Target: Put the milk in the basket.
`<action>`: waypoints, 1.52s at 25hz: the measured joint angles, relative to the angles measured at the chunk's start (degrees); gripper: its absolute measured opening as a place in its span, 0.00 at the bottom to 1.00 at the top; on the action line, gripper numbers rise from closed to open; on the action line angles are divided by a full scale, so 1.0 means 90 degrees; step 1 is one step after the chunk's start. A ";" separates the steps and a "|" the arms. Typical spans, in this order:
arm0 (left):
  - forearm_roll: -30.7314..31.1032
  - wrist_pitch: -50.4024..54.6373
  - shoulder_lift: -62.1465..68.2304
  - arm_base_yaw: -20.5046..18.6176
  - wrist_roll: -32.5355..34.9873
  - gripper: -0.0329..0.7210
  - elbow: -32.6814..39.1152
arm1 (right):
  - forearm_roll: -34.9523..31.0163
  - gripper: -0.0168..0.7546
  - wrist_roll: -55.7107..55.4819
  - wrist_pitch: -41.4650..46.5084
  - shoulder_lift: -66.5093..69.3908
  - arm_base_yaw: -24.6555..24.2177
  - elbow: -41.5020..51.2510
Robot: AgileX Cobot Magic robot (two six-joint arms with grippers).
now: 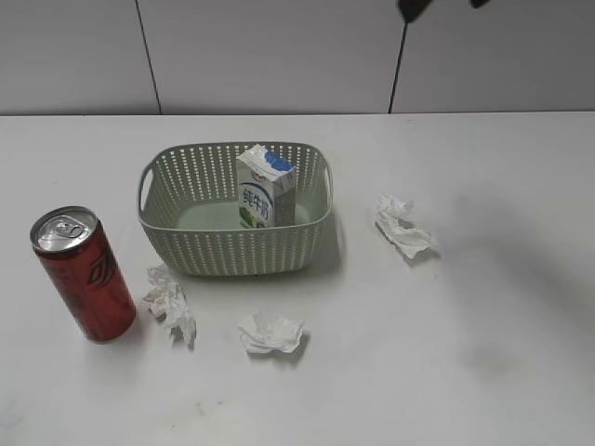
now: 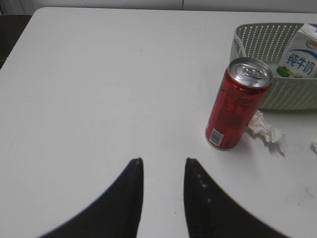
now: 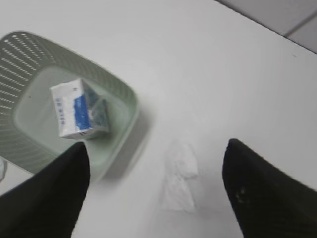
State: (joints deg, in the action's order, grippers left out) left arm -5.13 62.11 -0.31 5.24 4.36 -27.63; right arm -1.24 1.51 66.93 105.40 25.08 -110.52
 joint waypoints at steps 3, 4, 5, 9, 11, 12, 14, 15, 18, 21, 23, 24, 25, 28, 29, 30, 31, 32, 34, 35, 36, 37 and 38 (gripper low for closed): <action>0.0000 0.0000 0.0000 0.0000 0.0000 0.34 0.0000 | 0.0091 0.88 -0.0168 0.0092 -0.0654 -0.0533 0.0829; 0.0000 0.0000 0.0000 0.0000 0.0000 0.34 0.0000 | 0.0137 0.88 -0.0168 0.0107 -0.0875 -0.0701 0.1167; 0.0000 0.0000 0.0000 0.0000 0.0000 0.34 0.0000 | 0.0137 0.88 -0.0168 0.0107 -0.1094 -0.0854 0.1515; 0.0000 0.0000 0.0000 0.0000 0.0000 0.34 0.0000 | 0.0319 0.87 -0.0276 0.0101 -0.1969 -0.1193 0.2858; 0.0000 0.0000 0.0000 0.0000 0.0000 0.34 0.0000 | 0.0366 0.86 -0.0354 0.0082 -0.2485 -0.1208 0.3485; 0.0000 0.0000 0.0000 0.0000 0.0000 0.34 0.0000 | 0.0366 0.86 -0.0384 0.0054 -0.2766 -0.1208 0.3828; 0.0000 0.0000 0.0000 0.0000 0.0000 0.34 0.0000 | 0.0360 0.85 -0.0508 -0.0009 -0.3312 -0.1208 0.4463; 0.0000 0.0000 0.0000 0.0000 0.0000 0.34 0.0000 | 0.0360 0.85 -0.0585 -0.0060 -0.3631 -0.1208 0.4802; 0.0000 0.0000 0.0000 0.0000 0.0000 0.34 0.0000 | 0.0354 0.84 -0.0784 -0.0242 -0.4587 -0.1208 0.5683; 0.0000 0.0000 0.0000 0.0000 0.0000 0.34 0.0000 | 0.0346 0.83 -0.0854 -0.0395 -0.5646 -0.1208 0.6425; 0.0000 0.0000 0.0000 0.0000 0.0000 0.34 0.0000 | 0.0352 0.82 -0.0854 -0.0432 -0.6332 -0.1208 0.6870; 0.0000 0.0000 0.0000 0.0000 0.0000 0.34 0.0000 | 0.0352 0.82 -0.0854 -0.0444 -0.6697 -0.1208 0.7035; 0.0000 0.0000 0.0000 0.0000 0.0000 0.34 0.0000 | 0.0365 0.82 -0.0854 -0.0459 -0.7053 -0.1208 0.7224; 0.0000 0.0000 0.0000 0.0000 0.0000 0.34 0.0000 | 0.0405 0.81 -0.0800 -0.0574 -0.8052 -0.1208 0.7722; 0.0000 0.0000 0.0000 0.0000 0.0000 0.34 0.0000 | 0.0405 0.81 -0.0737 -0.0667 -0.8385 -0.1208 0.7902; 0.0000 0.0000 0.0000 0.0000 0.0000 0.34 0.0000 | 0.0405 0.81 -0.0648 -0.0750 -0.8650 -0.1208 0.8081; 0.0000 0.0000 0.0000 0.0000 0.0000 0.34 0.0000 | 0.0405 0.80 -0.0552 -0.0854 -0.8948 -0.1208 0.8232; 0.0000 0.0000 0.0000 0.0000 0.0000 0.34 0.0000 | 0.0405 0.80 -0.0482 -0.0942 -0.9223 -0.1208 0.8414; 0.0000 0.0000 0.0000 0.0000 0.0000 0.34 0.0000 | 0.0405 0.80 -0.0415 -0.1057 -0.9643 -0.1208 0.8729; 0.0000 0.0000 0.0000 0.0000 0.0000 0.34 0.0000 | 0.0405 0.80 -0.0391 -0.1086 -0.9813 -0.1208 0.8841; 0.0000 0.0000 0.0000 0.0000 0.0000 0.34 0.0000 | 0.0405 0.80 -0.0377 -0.1117 -0.9934 -0.1208 0.8973; 0.0000 0.0000 0.0000 0.0000 0.0000 0.34 0.0000 | 0.0405 0.80 -0.0362 -0.1147 -1.0001 -0.1208 0.9097; 0.0000 0.0000 0.0000 0.0000 0.0000 0.34 0.0000 | 0.0405 0.80 -0.0357 -0.1180 -1.0041 -0.1208 0.9213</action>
State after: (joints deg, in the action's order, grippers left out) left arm -5.13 62.11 -0.31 5.24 4.36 -27.63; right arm 2.40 -1.70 56.30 15.03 14.20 -27.61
